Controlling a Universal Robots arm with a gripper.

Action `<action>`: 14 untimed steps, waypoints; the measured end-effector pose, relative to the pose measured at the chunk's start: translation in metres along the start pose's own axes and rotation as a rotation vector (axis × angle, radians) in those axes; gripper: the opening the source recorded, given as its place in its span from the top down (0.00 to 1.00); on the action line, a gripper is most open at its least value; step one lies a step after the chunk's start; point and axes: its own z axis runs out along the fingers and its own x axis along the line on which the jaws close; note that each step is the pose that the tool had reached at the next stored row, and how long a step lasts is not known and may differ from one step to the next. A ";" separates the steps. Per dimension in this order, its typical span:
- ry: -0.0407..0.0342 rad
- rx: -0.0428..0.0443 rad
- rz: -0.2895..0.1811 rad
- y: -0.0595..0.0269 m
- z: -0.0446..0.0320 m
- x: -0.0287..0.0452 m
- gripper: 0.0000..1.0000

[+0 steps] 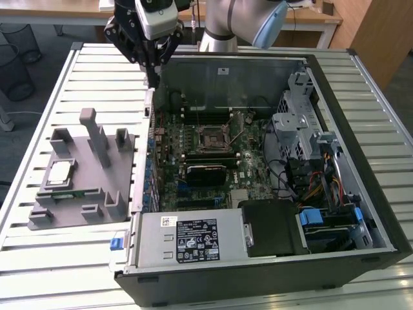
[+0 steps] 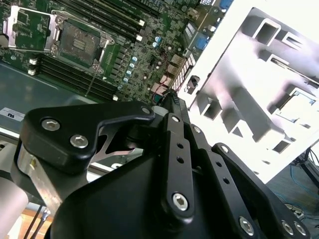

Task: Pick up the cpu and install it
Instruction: 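Reach for the cpu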

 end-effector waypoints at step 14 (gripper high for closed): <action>0.0000 0.0000 0.000 -0.0008 0.0007 0.0104 0.89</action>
